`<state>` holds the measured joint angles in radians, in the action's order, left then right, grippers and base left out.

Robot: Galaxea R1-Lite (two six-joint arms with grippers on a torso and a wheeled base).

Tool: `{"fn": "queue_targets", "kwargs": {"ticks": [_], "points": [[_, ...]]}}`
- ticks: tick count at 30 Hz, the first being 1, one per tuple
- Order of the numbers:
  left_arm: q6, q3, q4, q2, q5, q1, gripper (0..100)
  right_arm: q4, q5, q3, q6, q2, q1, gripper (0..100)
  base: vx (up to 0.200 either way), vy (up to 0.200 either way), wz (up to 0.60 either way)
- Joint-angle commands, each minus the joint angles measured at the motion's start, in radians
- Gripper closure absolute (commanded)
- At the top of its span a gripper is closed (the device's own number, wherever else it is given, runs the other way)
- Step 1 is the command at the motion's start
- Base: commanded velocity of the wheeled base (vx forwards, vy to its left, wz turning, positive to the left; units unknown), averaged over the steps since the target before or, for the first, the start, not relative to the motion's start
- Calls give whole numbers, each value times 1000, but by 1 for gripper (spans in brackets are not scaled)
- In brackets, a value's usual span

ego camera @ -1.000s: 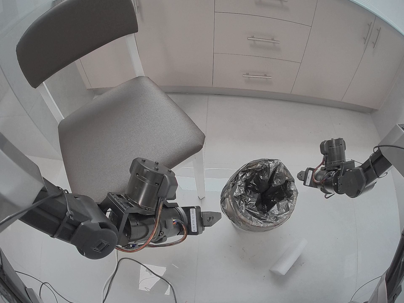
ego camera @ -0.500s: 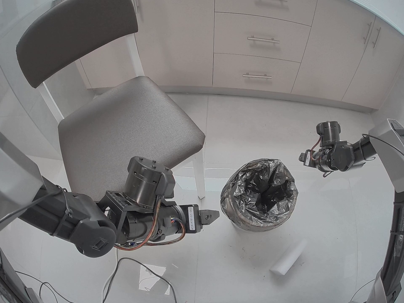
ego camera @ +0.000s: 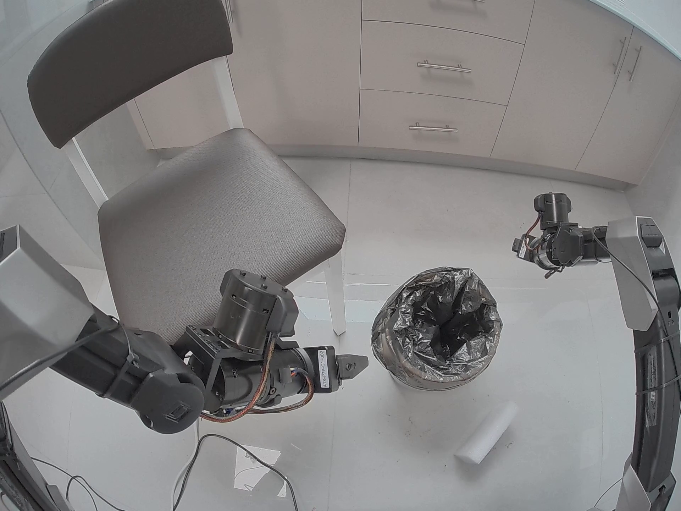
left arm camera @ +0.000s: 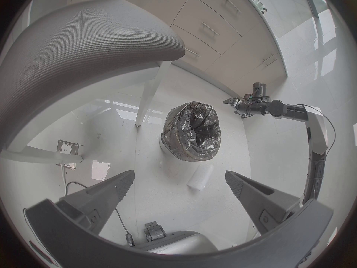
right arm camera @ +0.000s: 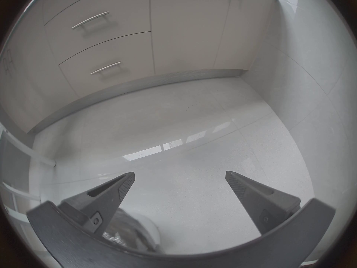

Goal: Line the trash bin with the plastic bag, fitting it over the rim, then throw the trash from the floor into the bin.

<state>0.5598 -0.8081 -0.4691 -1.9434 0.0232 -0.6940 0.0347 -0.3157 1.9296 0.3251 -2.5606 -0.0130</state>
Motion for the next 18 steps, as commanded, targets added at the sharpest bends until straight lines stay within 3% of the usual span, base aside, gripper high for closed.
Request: {"fn": "queue_targets", "kwargs": {"ticks": [1,8,18], "points": [[0,3,-3,-11,0,-1,0,-4,9,70,-20,-82,-24,0,0,0,0],[0,3,-3,-17,0,1,0,-121,9,70,-86,-190,-24,0,0,0,0],[0,0,-5,-42,0,1,0,-507,9,70,-97,-487,-15,0,0,0,0]]}}
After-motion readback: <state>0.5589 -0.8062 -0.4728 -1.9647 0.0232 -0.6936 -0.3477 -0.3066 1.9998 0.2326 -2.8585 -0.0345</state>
